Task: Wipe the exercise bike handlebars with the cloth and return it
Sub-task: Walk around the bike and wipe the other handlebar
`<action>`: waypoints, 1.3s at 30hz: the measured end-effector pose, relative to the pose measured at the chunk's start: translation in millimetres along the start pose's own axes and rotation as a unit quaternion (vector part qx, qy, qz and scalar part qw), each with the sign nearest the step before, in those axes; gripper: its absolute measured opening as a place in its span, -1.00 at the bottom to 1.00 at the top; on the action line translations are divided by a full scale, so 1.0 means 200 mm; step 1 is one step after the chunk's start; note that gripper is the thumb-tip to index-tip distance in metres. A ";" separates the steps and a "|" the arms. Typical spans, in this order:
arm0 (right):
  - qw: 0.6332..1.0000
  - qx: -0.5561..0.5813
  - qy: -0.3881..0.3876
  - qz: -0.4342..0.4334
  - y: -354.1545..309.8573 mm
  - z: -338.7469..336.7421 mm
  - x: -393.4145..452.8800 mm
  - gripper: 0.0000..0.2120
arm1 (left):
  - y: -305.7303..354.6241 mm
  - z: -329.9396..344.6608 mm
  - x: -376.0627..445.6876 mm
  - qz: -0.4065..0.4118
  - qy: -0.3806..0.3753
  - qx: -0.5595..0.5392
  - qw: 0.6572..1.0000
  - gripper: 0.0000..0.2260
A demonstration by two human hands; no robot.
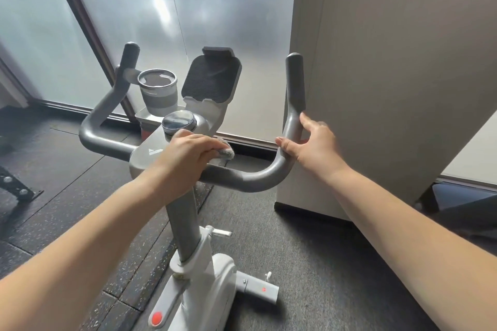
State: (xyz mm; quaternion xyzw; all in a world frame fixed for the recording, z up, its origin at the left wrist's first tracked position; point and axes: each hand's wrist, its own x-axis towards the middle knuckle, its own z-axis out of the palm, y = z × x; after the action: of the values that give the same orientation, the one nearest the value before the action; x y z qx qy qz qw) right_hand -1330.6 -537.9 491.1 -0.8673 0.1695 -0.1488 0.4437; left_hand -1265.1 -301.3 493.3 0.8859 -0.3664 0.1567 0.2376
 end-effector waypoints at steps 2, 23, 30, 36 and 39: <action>1.000 0.003 0.001 0.001 0.00 0.00 0.00 -0.20 | -0.11 -0.06 0.07 0.043 -0.058 0.104 0.992 -0.77; 0.999 0.044 -0.019 -0.014 0.04 -0.04 0.01 -0.22 | 0.27 0.02 0.17 -0.083 -0.258 0.012 0.962 -0.83; 0.997 0.080 -0.006 -0.019 0.08 -0.06 0.04 -0.35 | 0.41 0.15 0.19 -0.189 -0.194 -0.078 0.960 -0.81; 0.994 0.103 -0.021 -0.041 0.12 -0.10 0.07 -0.45 | 0.48 0.22 0.22 -0.264 -0.078 -0.185 0.944 -0.83; 0.992 0.112 -0.038 -0.053 0.14 -0.12 0.09 -0.46 | 0.54 0.27 0.28 -0.265 0.015 -0.204 0.942 -0.87</action>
State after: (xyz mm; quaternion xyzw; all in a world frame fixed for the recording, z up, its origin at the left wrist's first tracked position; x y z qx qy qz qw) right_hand -1329.7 -578.8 483.8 -0.8247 0.0887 -0.1572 0.5360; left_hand -1299.6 -428.7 506.6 0.8811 -0.1386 0.0234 0.4515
